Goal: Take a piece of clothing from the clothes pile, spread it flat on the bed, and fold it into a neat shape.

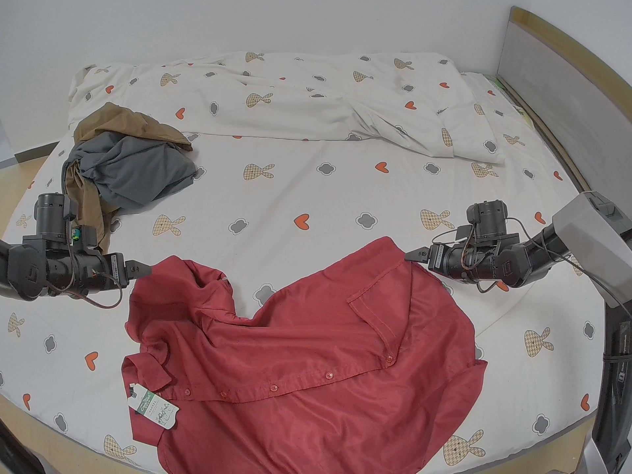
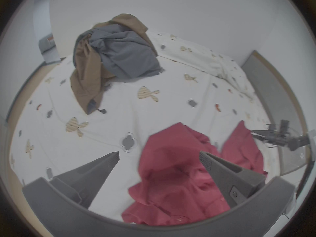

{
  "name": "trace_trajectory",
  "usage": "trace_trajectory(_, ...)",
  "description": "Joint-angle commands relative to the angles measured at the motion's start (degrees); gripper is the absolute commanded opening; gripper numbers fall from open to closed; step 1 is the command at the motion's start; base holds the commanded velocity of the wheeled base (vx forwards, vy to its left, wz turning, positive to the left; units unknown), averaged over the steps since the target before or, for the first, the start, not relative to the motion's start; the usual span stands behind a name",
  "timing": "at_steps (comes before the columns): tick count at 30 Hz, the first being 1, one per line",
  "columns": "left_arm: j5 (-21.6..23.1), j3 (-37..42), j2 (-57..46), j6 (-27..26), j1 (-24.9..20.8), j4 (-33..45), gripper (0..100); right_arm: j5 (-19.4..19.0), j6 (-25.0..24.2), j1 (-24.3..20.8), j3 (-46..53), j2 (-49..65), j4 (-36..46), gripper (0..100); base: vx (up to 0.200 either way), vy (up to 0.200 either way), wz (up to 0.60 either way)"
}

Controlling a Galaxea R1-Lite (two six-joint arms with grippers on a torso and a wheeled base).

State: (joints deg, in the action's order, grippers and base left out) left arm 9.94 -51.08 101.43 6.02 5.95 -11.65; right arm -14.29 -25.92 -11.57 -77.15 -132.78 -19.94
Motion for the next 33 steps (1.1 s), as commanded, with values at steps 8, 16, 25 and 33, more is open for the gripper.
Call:
trace_trajectory(8, 8.87, 2.74, -6.77, 1.45, -0.15, 4.27, 100, -5.4, 0.43, -2.05, -2.21, -2.84, -0.01, 100, 0.0, 0.0, 0.0)
trace_trajectory(16, 8.96, 5.29, -5.45, 1.18, -2.61, 3.83, 100, -9.62, 0.08, -1.35, -5.64, -3.1, 0.08, 100, 0.0, 0.0, 0.0)
trace_trajectory(25, 8.87, 5.99, -5.8, 1.1, -4.45, 3.57, 100, -14.01, -0.1, -0.74, -6.61, -4.51, 0.17, 0, 0.0, 0.0, 0.0)
trace_trajectory(33, 8.87, 6.17, -5.8, 1.1, -4.54, 3.22, 100, -13.66, -0.19, 0.76, -7.48, -4.33, 0.34, 0, 0.0, 0.0, 0.0)
